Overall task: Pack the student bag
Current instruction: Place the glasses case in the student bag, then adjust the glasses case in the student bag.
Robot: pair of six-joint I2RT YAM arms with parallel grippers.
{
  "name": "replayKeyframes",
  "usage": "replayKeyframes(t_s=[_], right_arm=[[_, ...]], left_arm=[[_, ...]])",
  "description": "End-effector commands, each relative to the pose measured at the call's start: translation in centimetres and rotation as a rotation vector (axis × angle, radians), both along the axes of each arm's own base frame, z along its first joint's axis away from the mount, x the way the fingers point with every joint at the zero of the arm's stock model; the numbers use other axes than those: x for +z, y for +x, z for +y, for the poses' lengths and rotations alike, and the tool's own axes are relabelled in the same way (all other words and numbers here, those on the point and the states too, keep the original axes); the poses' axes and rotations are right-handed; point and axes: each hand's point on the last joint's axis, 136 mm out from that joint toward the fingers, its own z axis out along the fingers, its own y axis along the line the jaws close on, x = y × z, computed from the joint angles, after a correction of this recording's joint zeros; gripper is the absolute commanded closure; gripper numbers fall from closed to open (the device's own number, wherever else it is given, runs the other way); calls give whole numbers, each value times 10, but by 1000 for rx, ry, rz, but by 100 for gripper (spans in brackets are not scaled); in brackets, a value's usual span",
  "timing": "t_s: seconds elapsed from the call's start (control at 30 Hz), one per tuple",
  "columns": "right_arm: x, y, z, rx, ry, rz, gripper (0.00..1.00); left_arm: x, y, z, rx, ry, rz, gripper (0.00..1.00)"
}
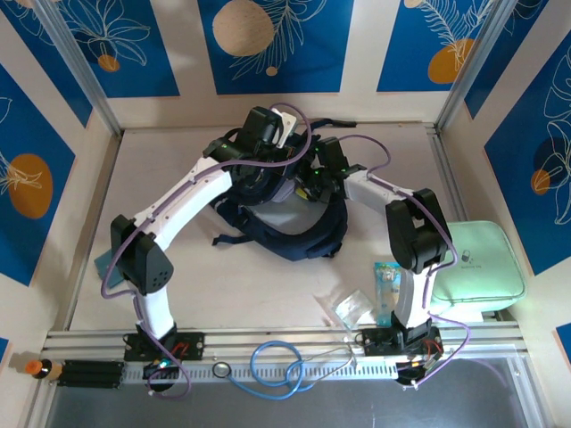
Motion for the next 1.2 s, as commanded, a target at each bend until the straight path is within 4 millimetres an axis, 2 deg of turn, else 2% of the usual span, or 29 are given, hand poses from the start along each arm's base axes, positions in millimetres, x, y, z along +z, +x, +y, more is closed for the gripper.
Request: replayKeyframes(t_s=[0.0, 0.13, 0.23, 0.4, 0.5, 0.63, 0.73, 0.8, 0.93, 1.1, 1.17], right_arm=[[21, -8, -4, 20, 23, -73, 16], [-6, -26, -9, 11, -10, 22, 26], [-21, -30, -7, 3, -35, 64, 38], [-24, -13, -1, -6, -65, 34, 54], [-28, 3, 1, -27, -94, 2, 68], [-36, 25, 6, -57, -98, -29, 75], [-34, 38, 17, -30, -63, -77, 79], [-27, 40, 23, -12, -34, -103, 79], [-5, 22, 11, -11, 2, -147, 75], [19, -19, -22, -32, 23, -162, 65], [24, -40, -42, -67, 6, -169, 64]], left_arm=[[58, 11, -5, 4, -112, -139, 100], [54, 10, -9, -15, -126, -123, 100], [50, 10, -11, -21, -128, -112, 100], [48, 7, -12, -31, -129, -99, 100], [46, 6, -11, -32, -126, -97, 100], [48, 4, -9, -28, -133, -99, 100], [47, 5, -8, -21, -141, -91, 100], [46, 5, -7, -18, -142, -84, 100], [37, 6, -6, -14, -130, -63, 100], [23, 6, -12, -38, -130, -35, 100], [16, 3, -17, -61, -135, -15, 100]])
